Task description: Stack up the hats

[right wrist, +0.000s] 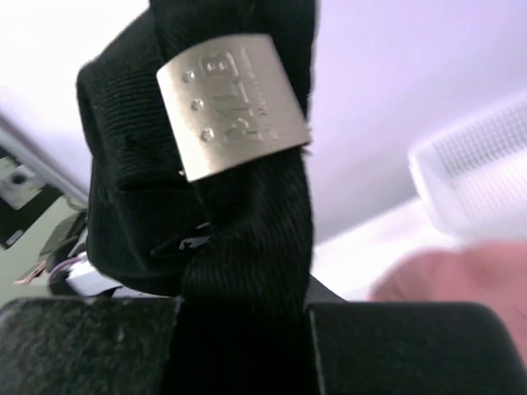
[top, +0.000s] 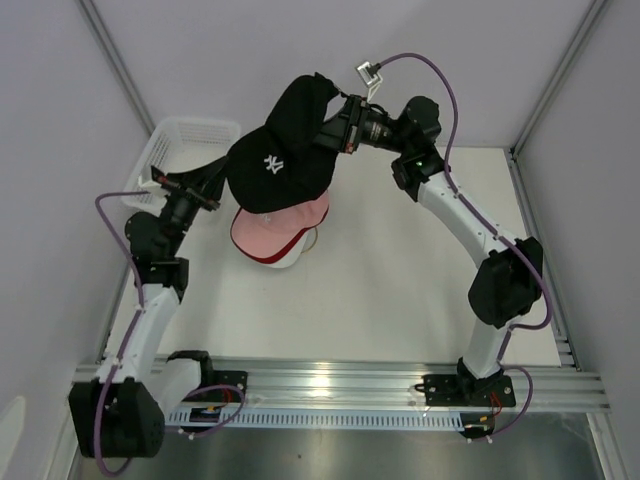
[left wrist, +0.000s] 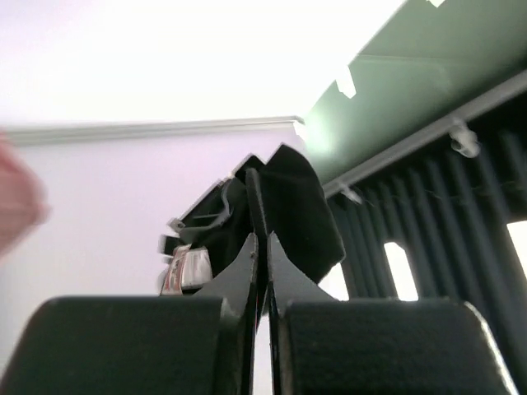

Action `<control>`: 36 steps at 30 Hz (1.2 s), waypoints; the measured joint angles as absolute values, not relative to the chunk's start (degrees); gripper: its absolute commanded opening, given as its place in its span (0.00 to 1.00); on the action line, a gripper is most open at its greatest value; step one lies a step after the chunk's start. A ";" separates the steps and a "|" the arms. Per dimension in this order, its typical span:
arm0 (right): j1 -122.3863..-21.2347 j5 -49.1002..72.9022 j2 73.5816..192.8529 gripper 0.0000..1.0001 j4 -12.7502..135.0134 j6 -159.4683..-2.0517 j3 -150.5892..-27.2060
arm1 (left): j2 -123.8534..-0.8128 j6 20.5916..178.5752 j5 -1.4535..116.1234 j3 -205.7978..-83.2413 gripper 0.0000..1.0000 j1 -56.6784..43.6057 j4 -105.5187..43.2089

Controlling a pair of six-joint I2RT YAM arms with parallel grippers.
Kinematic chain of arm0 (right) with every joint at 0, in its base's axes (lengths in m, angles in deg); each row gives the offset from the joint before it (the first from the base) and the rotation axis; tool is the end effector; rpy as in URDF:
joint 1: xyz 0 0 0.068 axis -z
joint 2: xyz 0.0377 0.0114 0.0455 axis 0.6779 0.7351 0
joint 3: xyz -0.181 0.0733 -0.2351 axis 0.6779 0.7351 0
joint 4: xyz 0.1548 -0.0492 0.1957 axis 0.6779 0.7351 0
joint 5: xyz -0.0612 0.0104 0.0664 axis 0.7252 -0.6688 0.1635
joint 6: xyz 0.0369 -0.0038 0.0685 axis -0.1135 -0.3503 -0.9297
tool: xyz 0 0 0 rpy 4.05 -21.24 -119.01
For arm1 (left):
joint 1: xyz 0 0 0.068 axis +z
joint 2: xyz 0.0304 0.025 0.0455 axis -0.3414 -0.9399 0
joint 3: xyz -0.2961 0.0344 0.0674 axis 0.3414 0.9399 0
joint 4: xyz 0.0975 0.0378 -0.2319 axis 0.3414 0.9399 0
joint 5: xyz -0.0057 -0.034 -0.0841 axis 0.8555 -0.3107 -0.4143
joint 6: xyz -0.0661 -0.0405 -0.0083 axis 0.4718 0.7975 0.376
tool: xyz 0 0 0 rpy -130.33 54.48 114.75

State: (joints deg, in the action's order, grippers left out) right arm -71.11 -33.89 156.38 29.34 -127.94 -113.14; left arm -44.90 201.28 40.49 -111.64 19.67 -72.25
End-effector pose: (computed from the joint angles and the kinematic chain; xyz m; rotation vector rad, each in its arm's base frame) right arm 0.3579 0.2546 0.4952 -0.6775 1.3578 1.7026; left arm 0.2283 -0.0293 0.4025 -0.8783 1.1491 -1.9447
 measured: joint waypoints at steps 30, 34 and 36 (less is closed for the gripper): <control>-65.71 -47.02 171.66 1.00 34.89 -133.78 -109.79 | -21.01 170.61 52.03 -104.32 0.01 29.11 -14.48; -62.87 -43.74 167.14 1.00 55.35 -119.03 -111.00 | -21.56 169.04 53.89 -104.29 0.01 29.09 -14.31; -61.64 -39.66 165.52 1.00 67.04 -110.39 -113.44 | -22.39 168.23 55.05 -104.29 0.01 28.56 -14.33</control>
